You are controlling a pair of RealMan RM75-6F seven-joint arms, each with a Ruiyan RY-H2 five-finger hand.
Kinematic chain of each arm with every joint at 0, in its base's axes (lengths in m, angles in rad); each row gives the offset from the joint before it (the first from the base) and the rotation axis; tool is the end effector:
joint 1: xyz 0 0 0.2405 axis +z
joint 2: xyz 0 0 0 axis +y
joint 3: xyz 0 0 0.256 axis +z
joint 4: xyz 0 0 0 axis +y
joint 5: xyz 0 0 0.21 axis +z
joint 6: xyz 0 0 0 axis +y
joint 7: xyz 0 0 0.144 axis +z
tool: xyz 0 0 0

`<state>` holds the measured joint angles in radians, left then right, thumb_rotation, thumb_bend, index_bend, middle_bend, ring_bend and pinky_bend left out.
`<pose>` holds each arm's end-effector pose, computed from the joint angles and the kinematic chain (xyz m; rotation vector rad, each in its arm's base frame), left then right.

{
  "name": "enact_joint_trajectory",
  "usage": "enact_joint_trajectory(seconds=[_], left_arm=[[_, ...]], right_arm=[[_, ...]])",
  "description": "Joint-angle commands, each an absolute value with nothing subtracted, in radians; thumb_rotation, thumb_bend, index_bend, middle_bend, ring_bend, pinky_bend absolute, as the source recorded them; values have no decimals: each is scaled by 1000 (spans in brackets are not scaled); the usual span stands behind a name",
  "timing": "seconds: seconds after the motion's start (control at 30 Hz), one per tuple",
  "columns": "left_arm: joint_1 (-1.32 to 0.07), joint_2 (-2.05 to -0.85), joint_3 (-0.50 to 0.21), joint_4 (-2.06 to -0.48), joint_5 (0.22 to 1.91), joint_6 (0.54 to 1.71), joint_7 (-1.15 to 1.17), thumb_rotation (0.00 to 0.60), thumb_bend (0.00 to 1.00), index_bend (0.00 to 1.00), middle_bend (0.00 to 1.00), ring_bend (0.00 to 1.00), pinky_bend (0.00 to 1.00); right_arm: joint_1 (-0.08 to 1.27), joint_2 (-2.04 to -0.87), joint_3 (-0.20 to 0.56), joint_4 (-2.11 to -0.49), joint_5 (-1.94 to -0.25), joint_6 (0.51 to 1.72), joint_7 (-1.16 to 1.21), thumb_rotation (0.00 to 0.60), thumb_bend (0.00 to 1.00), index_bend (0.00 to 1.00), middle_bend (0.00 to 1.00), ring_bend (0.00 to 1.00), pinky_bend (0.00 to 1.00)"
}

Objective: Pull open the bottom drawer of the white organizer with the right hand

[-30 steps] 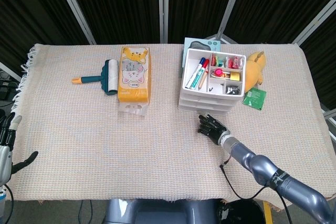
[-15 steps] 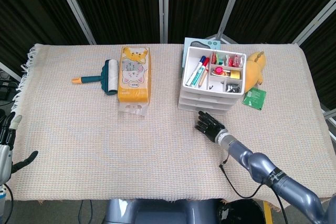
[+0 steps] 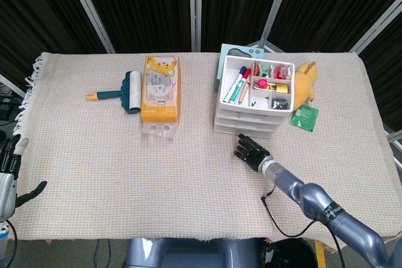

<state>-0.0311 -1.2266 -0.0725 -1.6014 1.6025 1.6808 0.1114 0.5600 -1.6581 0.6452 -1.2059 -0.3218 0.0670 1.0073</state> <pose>-0.2879 0.1658 0.1510 -1.3014 -0.7269 -1.0341 -0.2048 -0.3635 -0.0521 0.4185 2.8100 -1.0681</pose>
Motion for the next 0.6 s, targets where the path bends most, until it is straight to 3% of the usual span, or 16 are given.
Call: enact_joint_trajectory(seconds=[0.03,0.6], left_arm=[[-31,-1226,-72,-1602,1604,1681,112,600,31,0,0,0,0],[-31,-1223,-69,-1611,1600,1673,117,600,31,0,0,0,0]], right_arm=[[556,-1654,643,-1211,-324,67,1006,600,311,377,815,792,661],[507,-1616,642,-1274,-345,78,994,600,314,380,815,792,661]])
